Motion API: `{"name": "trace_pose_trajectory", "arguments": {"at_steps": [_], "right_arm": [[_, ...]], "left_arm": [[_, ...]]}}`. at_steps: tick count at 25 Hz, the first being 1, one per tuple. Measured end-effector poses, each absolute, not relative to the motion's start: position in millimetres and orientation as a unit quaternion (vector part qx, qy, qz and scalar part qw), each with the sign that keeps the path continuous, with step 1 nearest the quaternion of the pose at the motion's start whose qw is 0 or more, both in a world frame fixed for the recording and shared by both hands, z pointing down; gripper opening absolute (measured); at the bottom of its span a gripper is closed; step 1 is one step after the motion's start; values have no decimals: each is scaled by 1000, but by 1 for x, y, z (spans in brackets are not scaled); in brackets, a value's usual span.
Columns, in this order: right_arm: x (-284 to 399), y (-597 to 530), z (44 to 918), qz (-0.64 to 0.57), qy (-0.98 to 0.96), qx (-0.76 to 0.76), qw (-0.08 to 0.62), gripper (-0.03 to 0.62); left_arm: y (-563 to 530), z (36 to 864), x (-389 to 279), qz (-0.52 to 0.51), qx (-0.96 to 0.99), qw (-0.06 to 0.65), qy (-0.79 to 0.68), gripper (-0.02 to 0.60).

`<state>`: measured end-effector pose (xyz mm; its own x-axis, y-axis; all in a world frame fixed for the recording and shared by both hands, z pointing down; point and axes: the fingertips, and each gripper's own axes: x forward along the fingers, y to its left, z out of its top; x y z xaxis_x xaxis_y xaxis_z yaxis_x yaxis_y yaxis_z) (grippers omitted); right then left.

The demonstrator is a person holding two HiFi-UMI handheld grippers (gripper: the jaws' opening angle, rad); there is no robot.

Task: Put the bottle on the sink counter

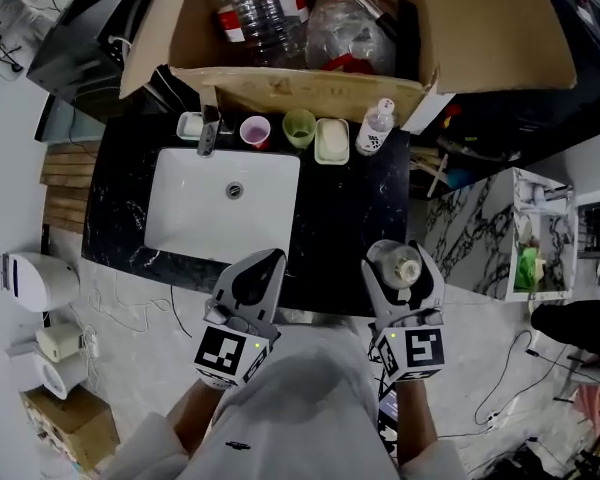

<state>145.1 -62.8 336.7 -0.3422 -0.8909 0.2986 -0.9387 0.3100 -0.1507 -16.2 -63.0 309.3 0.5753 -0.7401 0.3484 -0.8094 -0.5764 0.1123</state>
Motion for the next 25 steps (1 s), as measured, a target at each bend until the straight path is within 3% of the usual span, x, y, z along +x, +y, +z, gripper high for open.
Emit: {"name": "trace_pose_trajectory", "arguments": {"at_steps": [19, 25], "right_arm": [[179, -117, 377, 148, -830, 525, 114, 344], [190, -138, 391, 142, -836, 514, 132, 344]], "left_arm": [[-101, 345, 28, 158, 871, 135, -445, 8], [-108, 361, 46, 166, 867, 165, -439, 8]]}}
